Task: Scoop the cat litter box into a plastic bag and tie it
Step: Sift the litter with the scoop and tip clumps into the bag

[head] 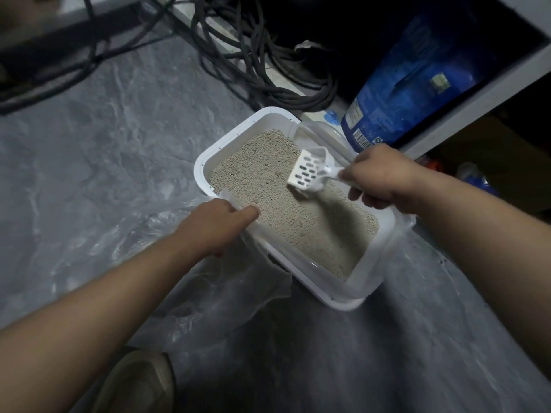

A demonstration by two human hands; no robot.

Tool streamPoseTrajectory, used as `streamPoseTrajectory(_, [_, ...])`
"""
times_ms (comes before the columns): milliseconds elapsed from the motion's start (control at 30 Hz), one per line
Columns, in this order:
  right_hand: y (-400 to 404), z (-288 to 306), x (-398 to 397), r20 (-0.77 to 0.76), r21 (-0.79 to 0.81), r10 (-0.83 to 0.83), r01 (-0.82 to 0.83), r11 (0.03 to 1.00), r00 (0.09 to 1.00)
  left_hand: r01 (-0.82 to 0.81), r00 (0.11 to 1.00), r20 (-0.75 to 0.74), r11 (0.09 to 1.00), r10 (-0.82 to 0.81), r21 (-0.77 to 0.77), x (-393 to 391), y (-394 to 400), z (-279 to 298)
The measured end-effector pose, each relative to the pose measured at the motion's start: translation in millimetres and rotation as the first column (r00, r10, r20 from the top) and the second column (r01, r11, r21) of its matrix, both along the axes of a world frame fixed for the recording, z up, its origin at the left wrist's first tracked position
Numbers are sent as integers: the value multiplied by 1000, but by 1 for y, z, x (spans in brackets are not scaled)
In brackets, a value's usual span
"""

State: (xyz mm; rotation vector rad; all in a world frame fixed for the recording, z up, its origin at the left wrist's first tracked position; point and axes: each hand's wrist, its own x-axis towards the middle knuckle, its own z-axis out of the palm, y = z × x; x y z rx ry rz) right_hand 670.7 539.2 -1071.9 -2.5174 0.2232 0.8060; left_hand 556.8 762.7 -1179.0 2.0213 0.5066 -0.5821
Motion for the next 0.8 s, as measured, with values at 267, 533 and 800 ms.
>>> streamPoseTrajectory(267, [54,-43,5,-122,127,-208,223,967,970,-5,1000,26,999,3,52,0,-2,-2])
streamPoseTrajectory(533, [12,-26,-9,-271,17,-250,264,964,929,129,985,93,982,-142,142,-1,-3,4])
streamPoseTrajectory(800, [-44,17,-8,-289,-100,-231,211,972,929,113,991,57,984,-122,140,-2,-2,4])
